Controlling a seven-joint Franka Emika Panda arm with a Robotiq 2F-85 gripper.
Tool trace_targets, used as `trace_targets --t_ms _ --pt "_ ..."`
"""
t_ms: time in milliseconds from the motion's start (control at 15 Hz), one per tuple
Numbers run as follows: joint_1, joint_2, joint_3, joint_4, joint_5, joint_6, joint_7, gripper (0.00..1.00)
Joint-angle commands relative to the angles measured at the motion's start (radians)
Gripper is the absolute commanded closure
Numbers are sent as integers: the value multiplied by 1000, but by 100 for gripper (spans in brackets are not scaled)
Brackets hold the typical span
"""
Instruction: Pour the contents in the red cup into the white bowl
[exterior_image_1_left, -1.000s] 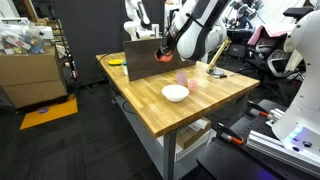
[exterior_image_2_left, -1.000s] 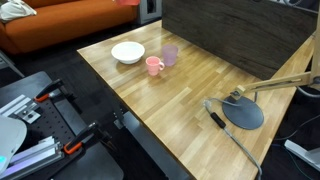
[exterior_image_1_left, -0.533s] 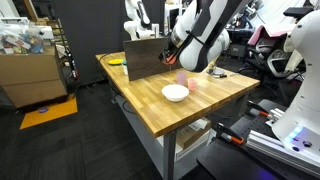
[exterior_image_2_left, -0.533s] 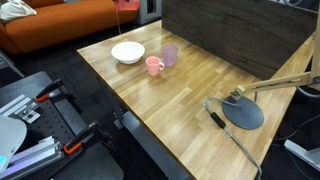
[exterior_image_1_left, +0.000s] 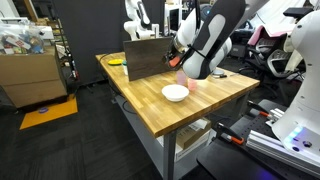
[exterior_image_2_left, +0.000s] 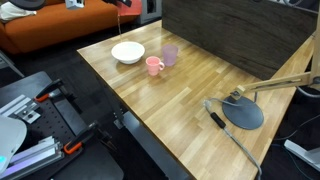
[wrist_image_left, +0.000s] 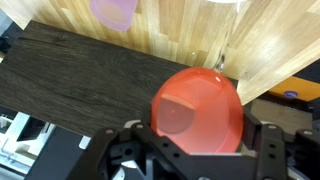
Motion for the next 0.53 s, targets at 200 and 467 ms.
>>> trace_targets --t_ms 200,467 --pt "4 77 -4 2 6 3 19 45" --pt "1 93 -4 -1 2 3 16 45"
